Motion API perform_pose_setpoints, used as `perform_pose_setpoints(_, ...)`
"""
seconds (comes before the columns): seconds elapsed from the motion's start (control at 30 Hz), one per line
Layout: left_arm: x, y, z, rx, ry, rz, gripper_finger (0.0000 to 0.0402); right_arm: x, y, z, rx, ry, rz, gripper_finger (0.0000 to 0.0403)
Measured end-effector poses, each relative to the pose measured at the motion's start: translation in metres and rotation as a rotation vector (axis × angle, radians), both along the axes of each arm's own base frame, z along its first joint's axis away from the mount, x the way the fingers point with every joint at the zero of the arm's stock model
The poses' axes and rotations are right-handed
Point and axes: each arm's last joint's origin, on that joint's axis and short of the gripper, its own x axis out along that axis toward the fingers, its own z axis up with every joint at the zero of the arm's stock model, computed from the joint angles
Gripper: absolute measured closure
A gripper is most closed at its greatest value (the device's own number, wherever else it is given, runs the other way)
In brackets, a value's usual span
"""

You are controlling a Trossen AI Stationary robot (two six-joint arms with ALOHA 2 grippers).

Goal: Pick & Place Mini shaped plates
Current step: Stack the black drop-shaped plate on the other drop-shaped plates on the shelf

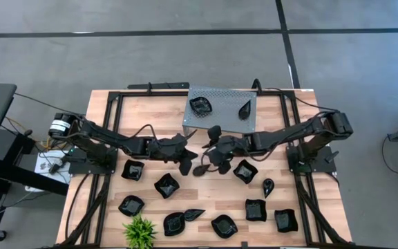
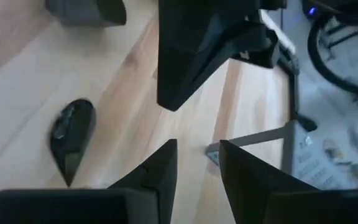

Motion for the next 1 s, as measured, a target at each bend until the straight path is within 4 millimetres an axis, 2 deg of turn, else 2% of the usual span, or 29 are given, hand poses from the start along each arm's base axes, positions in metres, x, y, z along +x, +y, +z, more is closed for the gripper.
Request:
perform_pose_setpoints(0.17, -0.006, 0.001, -0.01, 0.038, 0.038, -0.022, 0.0394, 0.002, 0.008, -0.014, 0.309, 0.088, 0.116, 0.029)
perform_pose_setpoints(0.27, -0.011, 0.005, -0.019, 0.046, 0.068, -0.013, 0.0394, 0.008, 0.021, -0.027, 0.338, 0.109, 0.153, 0.029)
perform_pose_setpoints(0.4, -0.019, 0.009, -0.03, 0.035, 0.105, 0.015, 0.0394, 0.019, 0.04, -0.056, 0.364, 0.129, 0.165, 0.029)
perform_pose_setpoints(0.6, -0.023, 0.011, -0.036, 0.029, 0.116, 0.068, 0.0394, 0.047, 0.058, -0.073, 0.409, 0.075, -0.094, 0.029)
perform_pose_setpoints(0.87, -0.022, 0.009, -0.034, 0.027, 0.089, 0.06, 0.0393, 0.075, 0.067, -0.099, 0.402, 0.201, -0.348, 0.029)
perform_pose_setpoints(1.0, -0.022, 0.006, -0.033, 0.028, 0.082, 0.048, 0.0393, 0.084, 0.068, -0.096, 0.427, 0.174, -0.407, 0.029)
